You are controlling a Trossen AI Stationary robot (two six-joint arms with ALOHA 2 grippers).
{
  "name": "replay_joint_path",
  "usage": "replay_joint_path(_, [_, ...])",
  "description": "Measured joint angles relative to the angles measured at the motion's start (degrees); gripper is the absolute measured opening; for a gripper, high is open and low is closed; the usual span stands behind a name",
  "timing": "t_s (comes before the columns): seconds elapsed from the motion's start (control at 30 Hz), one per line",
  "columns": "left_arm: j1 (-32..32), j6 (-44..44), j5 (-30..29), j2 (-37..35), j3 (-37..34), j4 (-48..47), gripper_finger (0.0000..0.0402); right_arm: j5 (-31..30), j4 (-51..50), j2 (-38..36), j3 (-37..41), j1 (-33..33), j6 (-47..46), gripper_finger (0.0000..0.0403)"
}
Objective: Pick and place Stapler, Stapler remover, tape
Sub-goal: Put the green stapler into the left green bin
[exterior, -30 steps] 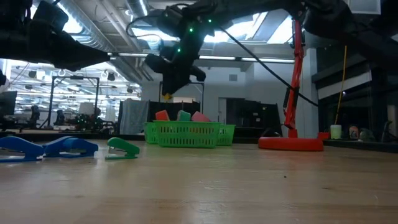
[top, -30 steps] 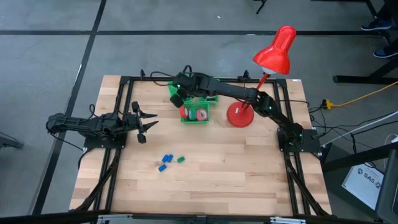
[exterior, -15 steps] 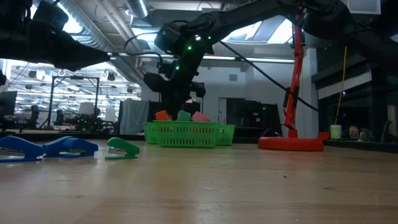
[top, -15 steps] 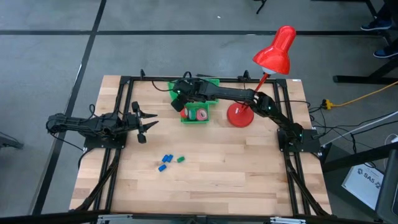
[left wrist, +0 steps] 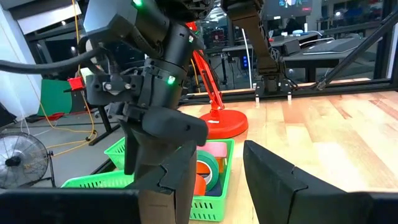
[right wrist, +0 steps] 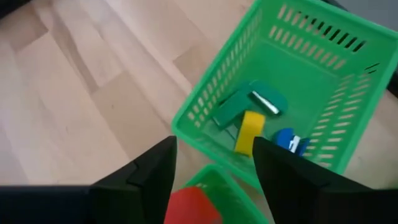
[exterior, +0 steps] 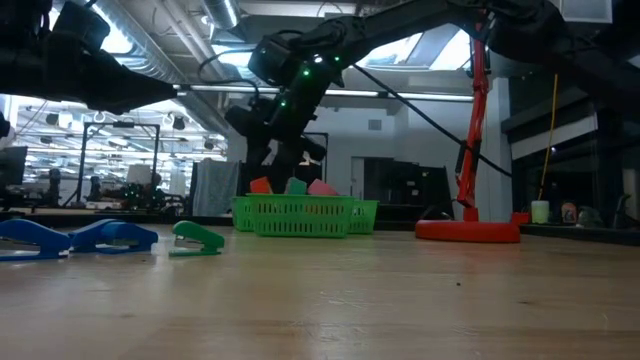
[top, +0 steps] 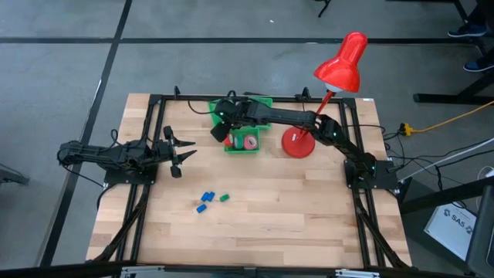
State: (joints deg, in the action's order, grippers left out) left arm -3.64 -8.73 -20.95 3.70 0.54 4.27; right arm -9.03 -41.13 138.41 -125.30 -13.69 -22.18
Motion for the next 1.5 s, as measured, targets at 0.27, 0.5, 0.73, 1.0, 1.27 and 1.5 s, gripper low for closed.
replay_joint_path(0.27, [0.0,0.0,0.0,0.0,0.0,0.0,0.0128,0.1,-0.7,-0.3,-1.7,3.5,2.8,0.0218])
replay_joint_path(0.5, [0.0,0.0,0.0,0.0,0.0,0.0,0.0127,2.3,-5.3,-0.4,-7.5,8.8,3.5,0.0218])
replay_joint_path(0.73, [0.0,0.0,0.0,0.0,0.0,0.0,0.0128,9.1,-8.6,-1.0,-9.7,15.4,6.3,0.0218])
replay_joint_path(1.0, [0.0,0.0,0.0,0.0,0.0,0.0,0.0127,13.5,-13.2,-1.2,-8.2,23.3,19.6,0.0218])
replay_joint_path(1.27, [0.0,0.0,0.0,0.0,0.0,0.2,0.0127,12.6,-13.4,-1.2,-3.8,28.1,29.9,0.0218])
replay_joint_path(1.5, [0.0,0.0,0.0,0.0,0.0,0.2,0.0127,12.0,-11.1,-1.2,-0.9,28.7,30.2,0.0218])
